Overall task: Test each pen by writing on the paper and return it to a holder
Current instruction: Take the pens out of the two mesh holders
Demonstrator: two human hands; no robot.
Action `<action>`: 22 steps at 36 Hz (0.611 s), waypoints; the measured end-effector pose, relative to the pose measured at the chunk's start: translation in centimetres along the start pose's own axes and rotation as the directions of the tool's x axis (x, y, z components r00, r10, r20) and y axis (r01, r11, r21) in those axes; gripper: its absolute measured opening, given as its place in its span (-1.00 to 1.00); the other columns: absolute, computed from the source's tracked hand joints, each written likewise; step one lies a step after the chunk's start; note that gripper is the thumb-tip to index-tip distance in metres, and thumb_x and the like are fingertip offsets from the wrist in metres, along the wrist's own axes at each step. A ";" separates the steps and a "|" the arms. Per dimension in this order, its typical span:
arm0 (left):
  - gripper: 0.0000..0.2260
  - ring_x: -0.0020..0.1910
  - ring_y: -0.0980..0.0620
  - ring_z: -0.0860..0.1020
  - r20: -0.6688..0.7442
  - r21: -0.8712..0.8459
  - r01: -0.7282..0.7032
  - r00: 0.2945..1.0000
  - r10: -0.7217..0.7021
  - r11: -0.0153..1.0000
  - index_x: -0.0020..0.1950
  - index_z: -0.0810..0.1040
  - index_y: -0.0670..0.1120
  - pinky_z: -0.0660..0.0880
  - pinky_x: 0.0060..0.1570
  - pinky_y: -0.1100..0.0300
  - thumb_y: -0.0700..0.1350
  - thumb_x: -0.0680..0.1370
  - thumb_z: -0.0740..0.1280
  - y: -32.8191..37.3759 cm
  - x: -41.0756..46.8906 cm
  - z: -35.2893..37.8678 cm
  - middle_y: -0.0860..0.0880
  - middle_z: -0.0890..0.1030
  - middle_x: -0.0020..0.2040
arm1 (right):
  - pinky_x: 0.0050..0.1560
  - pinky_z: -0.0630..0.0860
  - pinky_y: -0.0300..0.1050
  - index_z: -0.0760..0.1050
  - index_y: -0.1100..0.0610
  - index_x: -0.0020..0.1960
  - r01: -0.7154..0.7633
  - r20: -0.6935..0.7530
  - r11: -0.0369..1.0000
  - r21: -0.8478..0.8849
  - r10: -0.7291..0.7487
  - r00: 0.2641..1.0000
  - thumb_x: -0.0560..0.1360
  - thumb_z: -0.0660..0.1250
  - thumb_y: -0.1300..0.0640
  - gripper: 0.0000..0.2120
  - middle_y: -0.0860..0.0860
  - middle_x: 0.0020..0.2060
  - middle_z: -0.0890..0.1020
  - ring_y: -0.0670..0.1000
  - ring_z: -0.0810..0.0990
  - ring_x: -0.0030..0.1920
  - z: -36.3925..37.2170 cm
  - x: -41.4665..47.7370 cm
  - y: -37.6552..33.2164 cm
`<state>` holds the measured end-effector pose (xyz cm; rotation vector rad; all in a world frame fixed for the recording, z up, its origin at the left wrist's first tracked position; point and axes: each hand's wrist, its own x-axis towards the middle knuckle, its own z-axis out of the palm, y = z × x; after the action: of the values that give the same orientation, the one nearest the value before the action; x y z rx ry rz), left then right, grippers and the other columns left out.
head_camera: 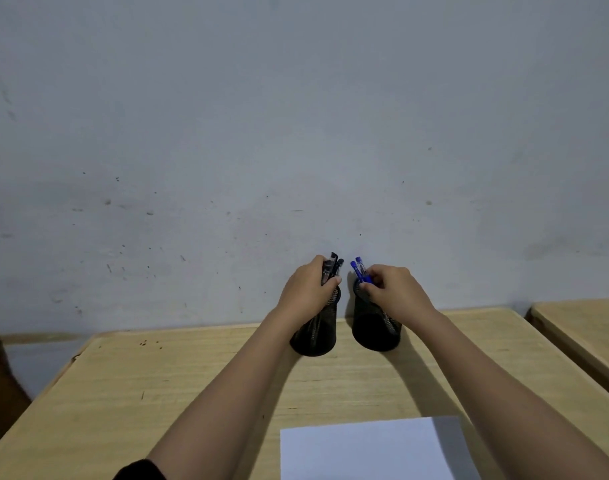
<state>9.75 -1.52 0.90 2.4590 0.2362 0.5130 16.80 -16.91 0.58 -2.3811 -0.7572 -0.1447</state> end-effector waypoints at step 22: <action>-0.74 0.04 -0.07 0.49 0.070 -0.240 -0.062 0.994 0.081 0.969 0.30 0.32 -0.13 0.35 -0.01 0.17 -0.11 0.62 0.14 -0.2 0.4 -0.4 -0.13 0.52 0.06 | -0.15 0.45 -0.08 0.55 0.07 0.02 0.002 -0.040 0.999 0.033 0.000 0.999 0.52 0.27 0.07 -0.87 0.03 -0.20 0.60 0.11 0.57 -0.12 0.1 0.2 0.2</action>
<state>9.96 -1.01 1.22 2.2541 0.0497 0.4451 17.05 -16.88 0.42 -2.3401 -0.7368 -0.1781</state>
